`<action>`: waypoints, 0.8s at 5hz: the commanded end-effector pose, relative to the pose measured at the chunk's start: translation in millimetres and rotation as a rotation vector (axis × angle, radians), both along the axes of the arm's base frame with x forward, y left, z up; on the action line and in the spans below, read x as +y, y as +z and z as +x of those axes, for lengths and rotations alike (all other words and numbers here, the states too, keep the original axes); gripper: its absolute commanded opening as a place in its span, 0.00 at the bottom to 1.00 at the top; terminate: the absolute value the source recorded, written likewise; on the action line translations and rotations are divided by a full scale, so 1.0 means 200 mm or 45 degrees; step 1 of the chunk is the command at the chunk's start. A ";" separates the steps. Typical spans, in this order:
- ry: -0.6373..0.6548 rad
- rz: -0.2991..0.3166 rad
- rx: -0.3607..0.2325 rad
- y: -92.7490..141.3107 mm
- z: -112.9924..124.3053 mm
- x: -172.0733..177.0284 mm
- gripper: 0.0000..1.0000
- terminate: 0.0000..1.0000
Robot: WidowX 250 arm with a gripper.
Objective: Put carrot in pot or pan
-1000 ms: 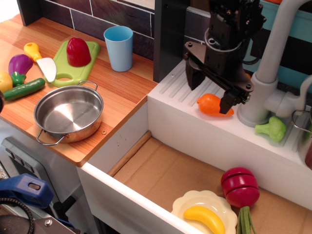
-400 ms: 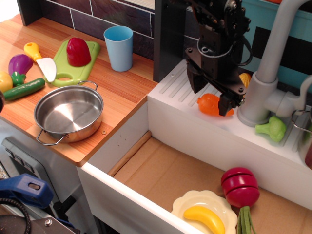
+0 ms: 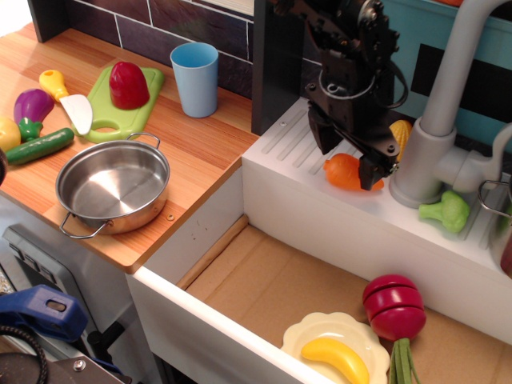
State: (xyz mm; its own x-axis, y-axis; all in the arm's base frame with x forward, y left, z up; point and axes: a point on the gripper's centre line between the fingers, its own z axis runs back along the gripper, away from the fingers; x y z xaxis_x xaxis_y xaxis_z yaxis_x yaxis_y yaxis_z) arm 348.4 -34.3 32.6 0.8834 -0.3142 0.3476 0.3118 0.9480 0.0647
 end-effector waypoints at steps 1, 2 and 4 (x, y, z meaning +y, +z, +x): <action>-0.006 -0.028 -0.047 -0.01 0.03 0.01 1.00 0.00; -0.002 -0.046 -0.037 -0.05 0.04 0.02 1.00 0.00; 0.068 -0.072 0.026 -0.07 0.02 -0.01 0.00 0.00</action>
State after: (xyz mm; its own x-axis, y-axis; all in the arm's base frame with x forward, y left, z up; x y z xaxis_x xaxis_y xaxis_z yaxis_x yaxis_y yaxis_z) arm 340.7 -34.4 8.7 0.9322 -0.2437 0.2675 0.2495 0.9683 0.0129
